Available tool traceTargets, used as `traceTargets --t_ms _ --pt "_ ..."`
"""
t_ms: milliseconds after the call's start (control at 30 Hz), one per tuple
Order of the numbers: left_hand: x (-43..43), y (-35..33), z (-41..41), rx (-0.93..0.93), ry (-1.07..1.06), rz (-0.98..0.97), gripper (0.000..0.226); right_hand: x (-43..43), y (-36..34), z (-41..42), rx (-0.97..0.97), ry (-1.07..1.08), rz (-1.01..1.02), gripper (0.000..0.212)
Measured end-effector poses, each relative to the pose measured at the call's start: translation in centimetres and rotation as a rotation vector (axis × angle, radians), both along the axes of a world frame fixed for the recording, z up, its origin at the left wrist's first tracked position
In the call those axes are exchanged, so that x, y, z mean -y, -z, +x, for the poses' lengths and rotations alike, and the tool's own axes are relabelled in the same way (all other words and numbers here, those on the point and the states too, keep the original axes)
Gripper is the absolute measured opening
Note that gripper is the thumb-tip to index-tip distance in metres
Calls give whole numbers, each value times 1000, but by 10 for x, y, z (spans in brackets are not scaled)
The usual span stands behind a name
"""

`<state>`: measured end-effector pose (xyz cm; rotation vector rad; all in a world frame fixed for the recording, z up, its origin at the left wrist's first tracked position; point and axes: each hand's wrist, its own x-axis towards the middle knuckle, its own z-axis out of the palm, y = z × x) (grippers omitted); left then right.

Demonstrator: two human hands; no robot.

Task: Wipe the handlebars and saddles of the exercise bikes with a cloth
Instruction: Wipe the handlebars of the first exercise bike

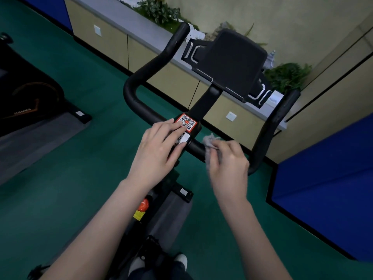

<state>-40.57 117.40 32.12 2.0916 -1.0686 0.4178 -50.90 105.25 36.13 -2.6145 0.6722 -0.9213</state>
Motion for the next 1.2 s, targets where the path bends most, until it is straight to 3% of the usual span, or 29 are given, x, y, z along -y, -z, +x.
traceTargets --t_ms 200,367,500,633,833,1200 --pt "4 -8 -4 59 3 18 34 -14 3 10 63 -13 60 15" --pt "10 -6 -8 47 67 69 37 9 6 -28 57 63 -56 12" --pt "10 -1 -7 36 66 28 37 15 15 -41 165 145 -46 13" --pt "12 3 -4 13 66 -25 34 4 16 -33 141 38 -47 13" --pt "15 8 -4 -11 50 -62 32 28 11 -56 143 151 -39 14" --pt "15 3 -9 -25 23 -12 32 39 -21 28 -264 -82 357 12"
